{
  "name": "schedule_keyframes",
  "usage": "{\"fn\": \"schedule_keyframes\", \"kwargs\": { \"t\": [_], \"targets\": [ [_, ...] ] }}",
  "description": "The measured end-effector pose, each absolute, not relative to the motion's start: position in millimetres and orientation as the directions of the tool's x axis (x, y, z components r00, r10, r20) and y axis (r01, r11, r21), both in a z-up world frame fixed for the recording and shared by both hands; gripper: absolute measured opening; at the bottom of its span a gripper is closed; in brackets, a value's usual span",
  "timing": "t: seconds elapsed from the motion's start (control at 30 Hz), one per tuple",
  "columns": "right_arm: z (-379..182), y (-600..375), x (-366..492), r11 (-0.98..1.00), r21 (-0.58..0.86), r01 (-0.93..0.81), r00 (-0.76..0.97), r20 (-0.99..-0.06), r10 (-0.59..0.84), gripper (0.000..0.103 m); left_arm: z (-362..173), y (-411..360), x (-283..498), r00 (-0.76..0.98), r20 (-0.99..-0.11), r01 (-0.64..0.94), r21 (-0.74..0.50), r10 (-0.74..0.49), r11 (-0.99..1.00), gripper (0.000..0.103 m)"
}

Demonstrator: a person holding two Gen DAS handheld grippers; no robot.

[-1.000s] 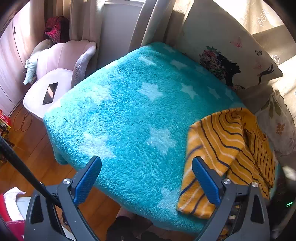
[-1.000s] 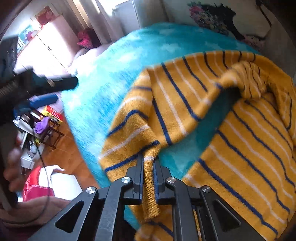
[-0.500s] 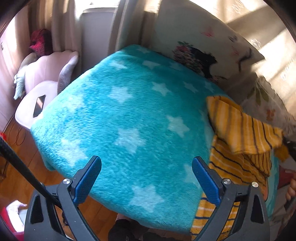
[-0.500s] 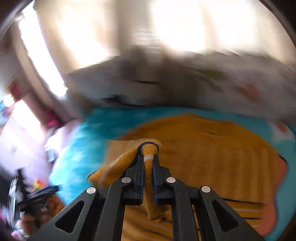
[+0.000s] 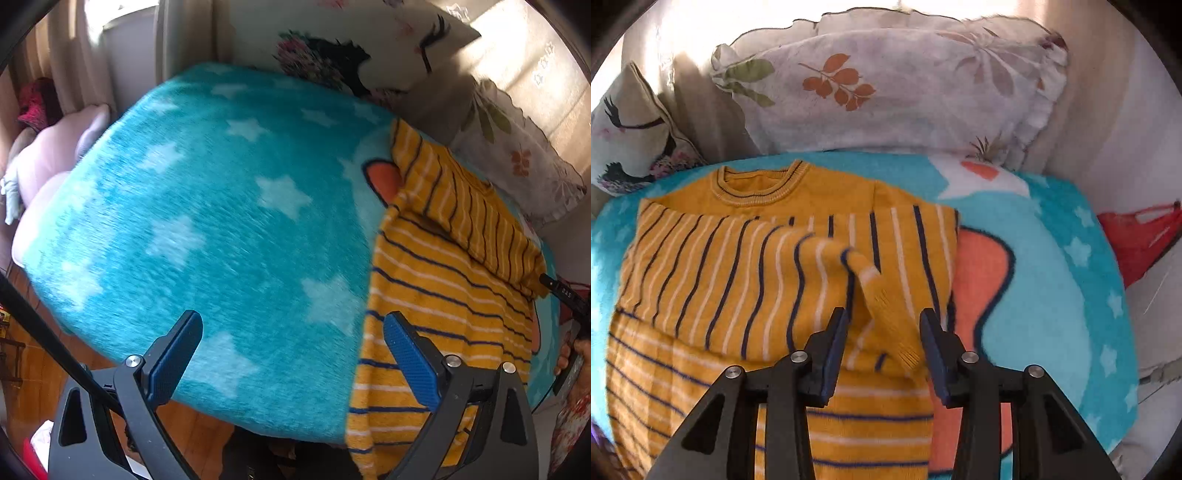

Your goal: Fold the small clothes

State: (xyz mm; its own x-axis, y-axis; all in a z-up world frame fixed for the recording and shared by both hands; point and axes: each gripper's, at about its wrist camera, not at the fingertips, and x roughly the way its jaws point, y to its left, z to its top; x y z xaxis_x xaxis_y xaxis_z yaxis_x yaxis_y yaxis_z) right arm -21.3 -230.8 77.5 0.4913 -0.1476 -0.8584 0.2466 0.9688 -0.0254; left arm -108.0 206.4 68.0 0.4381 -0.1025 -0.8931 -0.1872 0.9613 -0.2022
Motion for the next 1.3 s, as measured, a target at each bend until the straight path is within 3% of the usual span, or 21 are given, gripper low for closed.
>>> {"fn": "schedule_keyframes", "kwargs": {
  "t": [0.17,0.4,0.53,0.57,0.63,0.7,0.9,1.1,1.17,1.23,1.3],
  "targets": [
    [70,-256,-82,0.943,0.110,0.314,0.460,-0.886,-0.050,0.045,55,189,-103,0.410,-0.898,-0.145,-0.239,-0.161,0.960,0.098],
    [44,-236,-144,0.964,0.077,0.253,0.384,-0.923,-0.027,0.046,34,166,-101,0.357,-0.913,-0.130,-0.257,-0.197,0.958,0.098],
    [55,-240,-153,0.961,0.049,0.271,0.454,-0.887,-0.083,0.046,30,150,-102,0.345,-0.918,-0.109,-0.247,-0.197,0.963,0.097],
    [61,-243,-151,0.958,0.068,0.277,0.475,-0.877,-0.075,0.046,30,146,-104,0.346,-0.918,-0.099,-0.240,-0.192,0.966,0.094],
    [72,-250,-144,0.952,0.111,0.284,0.520,-0.852,-0.055,0.046,31,140,-106,0.340,-0.923,-0.077,-0.221,-0.183,0.972,0.074],
    [84,-253,-131,0.955,0.127,0.269,0.559,-0.828,-0.048,0.046,34,141,-110,0.339,-0.925,-0.073,-0.208,-0.172,0.975,0.069],
    [96,-242,-67,0.963,0.175,0.203,0.615,-0.788,0.013,0.035,56,171,-126,0.415,-0.903,-0.158,-0.195,-0.114,0.968,0.069],
    [39,-249,12,0.935,0.208,0.286,0.454,-0.889,0.059,0.035,62,204,-140,0.427,-0.902,-0.248,-0.190,-0.069,0.950,0.069],
    [47,-239,18,0.941,0.136,0.308,0.463,-0.886,-0.024,0.032,64,217,-145,0.431,-0.901,-0.280,-0.183,-0.048,0.942,0.069],
    [71,-211,16,0.963,0.131,0.237,0.552,-0.834,-0.023,0.036,63,227,-149,0.431,-0.902,-0.303,-0.170,-0.025,0.938,0.070],
    [85,-168,21,0.980,0.180,0.083,0.591,-0.801,0.097,0.036,59,235,-149,0.420,-0.907,-0.315,-0.177,-0.030,0.932,0.070]
  ]
}}
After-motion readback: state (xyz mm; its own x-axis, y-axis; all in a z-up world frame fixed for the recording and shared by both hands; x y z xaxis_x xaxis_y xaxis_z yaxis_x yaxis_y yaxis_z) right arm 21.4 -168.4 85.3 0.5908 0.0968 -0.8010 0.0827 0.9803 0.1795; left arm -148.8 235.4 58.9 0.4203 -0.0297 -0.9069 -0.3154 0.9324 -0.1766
